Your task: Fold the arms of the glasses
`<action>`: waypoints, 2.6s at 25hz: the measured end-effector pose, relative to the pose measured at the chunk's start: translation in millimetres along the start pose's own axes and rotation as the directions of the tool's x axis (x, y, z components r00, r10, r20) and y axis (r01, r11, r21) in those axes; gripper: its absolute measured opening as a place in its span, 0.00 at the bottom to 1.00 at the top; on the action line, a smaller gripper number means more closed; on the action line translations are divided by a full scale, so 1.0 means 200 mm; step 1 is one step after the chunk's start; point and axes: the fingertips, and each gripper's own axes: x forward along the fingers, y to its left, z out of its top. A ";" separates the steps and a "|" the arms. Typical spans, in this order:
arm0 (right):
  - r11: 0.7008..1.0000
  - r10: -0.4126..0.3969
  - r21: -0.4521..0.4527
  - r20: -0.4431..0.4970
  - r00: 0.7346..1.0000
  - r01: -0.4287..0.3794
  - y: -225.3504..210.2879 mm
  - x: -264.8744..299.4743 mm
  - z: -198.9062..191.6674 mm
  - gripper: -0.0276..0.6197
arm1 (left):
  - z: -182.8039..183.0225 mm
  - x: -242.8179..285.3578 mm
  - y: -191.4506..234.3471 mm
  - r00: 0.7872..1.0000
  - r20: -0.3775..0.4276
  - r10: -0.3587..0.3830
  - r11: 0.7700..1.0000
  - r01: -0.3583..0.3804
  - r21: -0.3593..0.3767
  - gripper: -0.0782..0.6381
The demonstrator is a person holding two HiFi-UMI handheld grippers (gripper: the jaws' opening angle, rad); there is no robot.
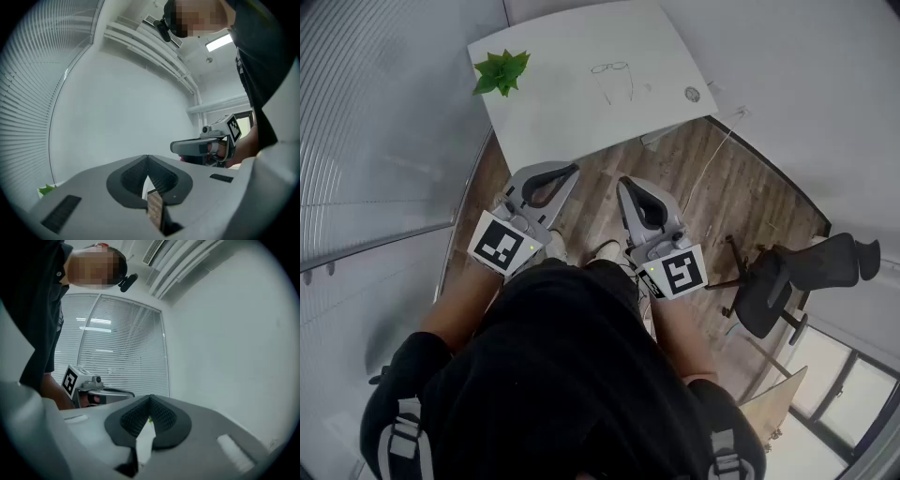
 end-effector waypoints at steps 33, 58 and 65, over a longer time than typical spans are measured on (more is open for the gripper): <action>0.997 -0.072 0.020 -0.022 0.997 0.072 0.05 -0.23 -0.04 0.44 | -0.06 -0.16 -0.12 0.999 -0.035 0.009 1.000 -0.010 -0.010 0.54; 0.998 -0.035 0.044 -0.021 0.999 0.036 -0.28 -0.19 -0.11 0.50 | -0.09 0.17 -0.07 0.997 -0.068 0.042 0.999 -0.042 0.001 0.56; 0.998 0.001 0.061 -0.033 0.999 0.001 -0.58 -0.15 -0.14 0.50 | -0.09 0.45 -0.02 0.994 -0.085 0.070 0.998 -0.070 -0.003 0.56</action>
